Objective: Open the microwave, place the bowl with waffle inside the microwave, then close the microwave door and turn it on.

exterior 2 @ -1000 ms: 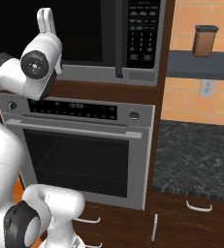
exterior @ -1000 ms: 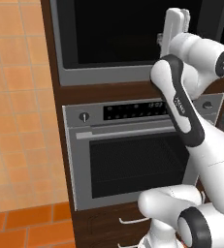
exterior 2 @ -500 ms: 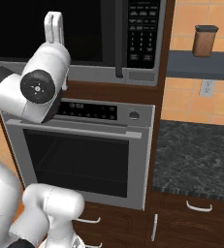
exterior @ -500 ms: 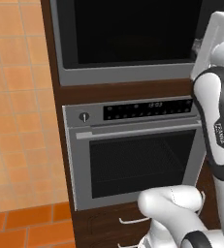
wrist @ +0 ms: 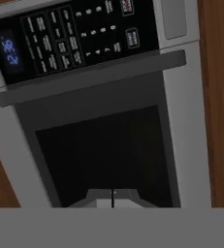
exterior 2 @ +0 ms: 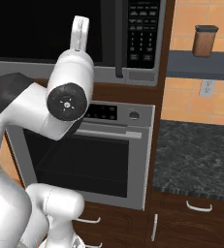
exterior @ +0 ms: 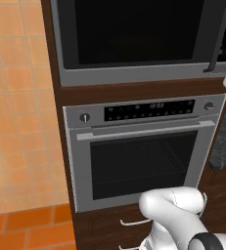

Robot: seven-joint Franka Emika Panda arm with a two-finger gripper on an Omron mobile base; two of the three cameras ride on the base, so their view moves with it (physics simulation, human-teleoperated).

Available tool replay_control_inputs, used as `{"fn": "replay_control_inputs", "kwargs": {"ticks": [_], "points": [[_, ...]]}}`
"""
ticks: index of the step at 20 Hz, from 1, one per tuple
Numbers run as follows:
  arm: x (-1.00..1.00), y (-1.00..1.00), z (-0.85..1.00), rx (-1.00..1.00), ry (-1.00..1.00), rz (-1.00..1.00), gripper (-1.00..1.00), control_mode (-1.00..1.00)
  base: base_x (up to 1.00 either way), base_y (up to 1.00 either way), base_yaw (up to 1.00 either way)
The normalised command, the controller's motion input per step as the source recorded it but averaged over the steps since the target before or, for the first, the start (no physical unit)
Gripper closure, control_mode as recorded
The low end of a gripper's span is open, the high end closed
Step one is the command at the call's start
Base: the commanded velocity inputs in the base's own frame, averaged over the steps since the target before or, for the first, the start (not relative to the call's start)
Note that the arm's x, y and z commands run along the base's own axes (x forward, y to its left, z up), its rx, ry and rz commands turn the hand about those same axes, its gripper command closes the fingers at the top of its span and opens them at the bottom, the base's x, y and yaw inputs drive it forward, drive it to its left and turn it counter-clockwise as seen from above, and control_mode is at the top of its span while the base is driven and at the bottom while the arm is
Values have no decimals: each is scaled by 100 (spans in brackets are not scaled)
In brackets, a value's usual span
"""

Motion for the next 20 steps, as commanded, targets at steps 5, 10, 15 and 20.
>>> {"fn": "replay_control_inputs", "kwargs": {"ticks": [5, 10, 15, 20], "points": [[0, -60, -41, 0, 0, 1, 100, -100, 0, 0, 0], [2, -63, -33, 0, 0, 2, 100, -100, 0, 0, 0], [36, -25, -9, 0, 0, 0, 100, -100, 0, 0, 0], [57, -1, -3, 0, 0, 0, 100, -100, 0, 0, 0]]}}
